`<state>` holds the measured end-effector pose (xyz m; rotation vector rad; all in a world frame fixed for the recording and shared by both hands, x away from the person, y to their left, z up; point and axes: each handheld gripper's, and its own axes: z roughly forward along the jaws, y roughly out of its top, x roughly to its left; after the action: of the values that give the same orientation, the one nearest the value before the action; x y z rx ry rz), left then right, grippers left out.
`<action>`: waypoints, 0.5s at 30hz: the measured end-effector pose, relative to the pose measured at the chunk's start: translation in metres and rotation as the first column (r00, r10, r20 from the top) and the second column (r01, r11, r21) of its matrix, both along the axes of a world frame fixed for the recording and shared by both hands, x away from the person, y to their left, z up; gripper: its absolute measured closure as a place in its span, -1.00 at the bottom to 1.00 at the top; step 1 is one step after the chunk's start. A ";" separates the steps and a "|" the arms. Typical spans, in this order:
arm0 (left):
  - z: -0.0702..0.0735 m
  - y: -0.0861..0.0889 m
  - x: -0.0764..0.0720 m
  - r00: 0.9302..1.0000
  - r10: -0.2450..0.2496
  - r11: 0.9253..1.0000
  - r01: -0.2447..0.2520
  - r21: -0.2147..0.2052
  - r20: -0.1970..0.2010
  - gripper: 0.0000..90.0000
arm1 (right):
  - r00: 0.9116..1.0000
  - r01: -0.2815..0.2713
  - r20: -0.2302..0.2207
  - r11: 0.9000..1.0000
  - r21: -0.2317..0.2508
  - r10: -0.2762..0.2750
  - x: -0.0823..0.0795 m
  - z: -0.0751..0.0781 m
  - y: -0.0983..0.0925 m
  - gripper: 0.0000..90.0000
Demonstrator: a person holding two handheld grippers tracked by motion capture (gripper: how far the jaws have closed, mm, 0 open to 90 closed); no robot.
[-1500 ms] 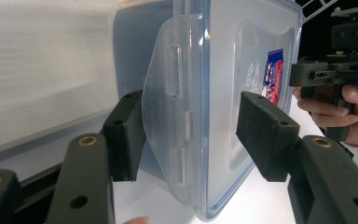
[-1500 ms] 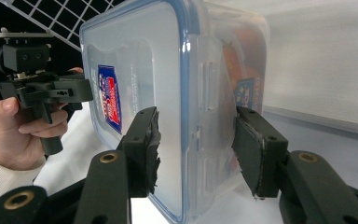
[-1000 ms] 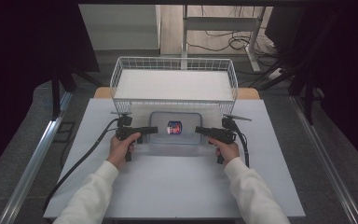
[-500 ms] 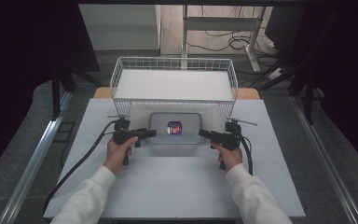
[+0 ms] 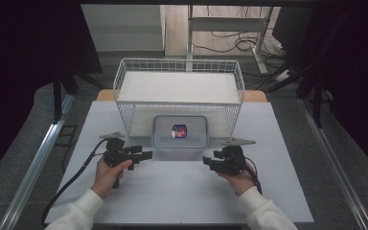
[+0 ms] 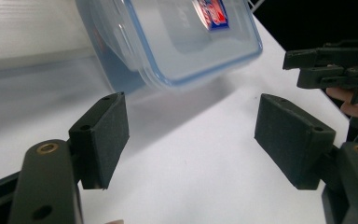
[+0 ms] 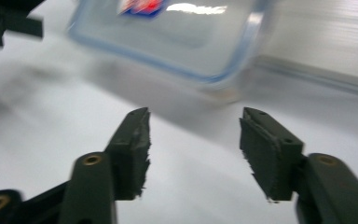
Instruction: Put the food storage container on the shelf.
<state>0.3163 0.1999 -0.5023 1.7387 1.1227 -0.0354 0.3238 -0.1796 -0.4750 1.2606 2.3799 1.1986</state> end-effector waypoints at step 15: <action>0.004 0.000 -0.036 0.998 -0.060 0.987 0.054 0.152 0.036 -0.47 | 0.982 -0.181 0.020 0.974 -0.134 0.185 0.011 -0.021 0.053 0.97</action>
<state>0.2801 0.1996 -0.4987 1.8974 1.0691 0.0505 0.3347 -0.1270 -0.4960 0.9928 2.5499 1.0790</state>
